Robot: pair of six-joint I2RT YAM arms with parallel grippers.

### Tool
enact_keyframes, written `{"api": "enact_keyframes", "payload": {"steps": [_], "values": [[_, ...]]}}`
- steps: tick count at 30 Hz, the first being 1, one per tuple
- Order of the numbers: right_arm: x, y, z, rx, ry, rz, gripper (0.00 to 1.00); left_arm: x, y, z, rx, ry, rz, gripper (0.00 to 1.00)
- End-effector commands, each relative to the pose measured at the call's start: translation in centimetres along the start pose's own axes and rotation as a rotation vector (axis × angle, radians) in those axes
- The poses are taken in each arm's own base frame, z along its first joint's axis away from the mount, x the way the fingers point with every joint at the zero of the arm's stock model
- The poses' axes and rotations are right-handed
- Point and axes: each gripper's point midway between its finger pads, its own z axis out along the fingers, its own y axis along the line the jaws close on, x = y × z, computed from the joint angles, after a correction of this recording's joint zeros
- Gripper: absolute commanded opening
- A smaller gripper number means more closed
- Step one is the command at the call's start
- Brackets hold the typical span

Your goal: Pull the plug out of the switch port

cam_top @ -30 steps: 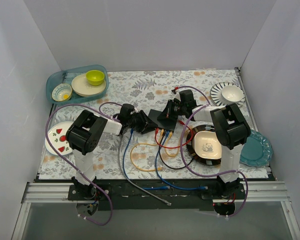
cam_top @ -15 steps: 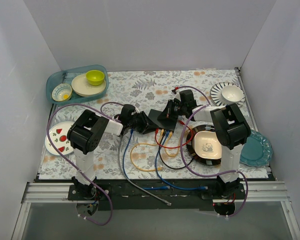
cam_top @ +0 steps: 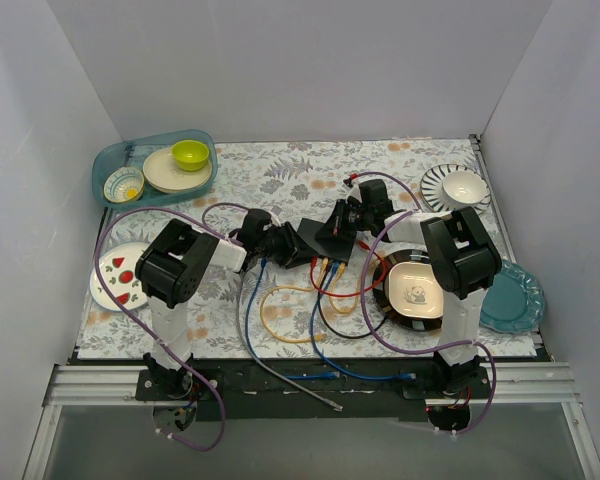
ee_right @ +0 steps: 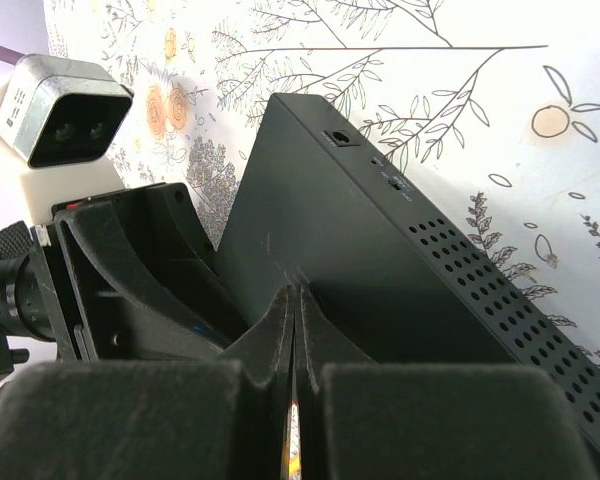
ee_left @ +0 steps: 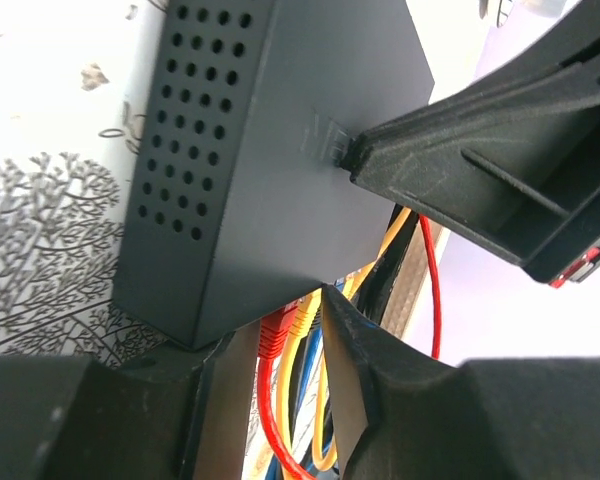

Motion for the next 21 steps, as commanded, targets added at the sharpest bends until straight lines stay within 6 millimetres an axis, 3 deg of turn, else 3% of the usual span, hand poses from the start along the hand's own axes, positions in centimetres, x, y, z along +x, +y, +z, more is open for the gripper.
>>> {"api": "enact_keyframes", "payload": {"steps": [1,8,16,21], "values": [[9.71,-8.42,-0.67,0.302,0.253,0.154,0.01,3.57,5.76,0.12,-0.153,0.081,-0.015,0.32],[9.73,-8.54,-0.72,0.306,0.252,0.156,0.01,3.55,5.7,0.22,-0.147,0.083,-0.008,0.27],[9.85,-8.47,-0.79,0.303,0.253,0.151,0.01,3.7,6.08,0.27,-0.161,0.091,-0.018,0.06],[10.03,-8.6,-0.72,0.303,0.258,0.156,0.01,4.26,6.56,0.04,-0.175,0.112,-0.026,0.0]]}}
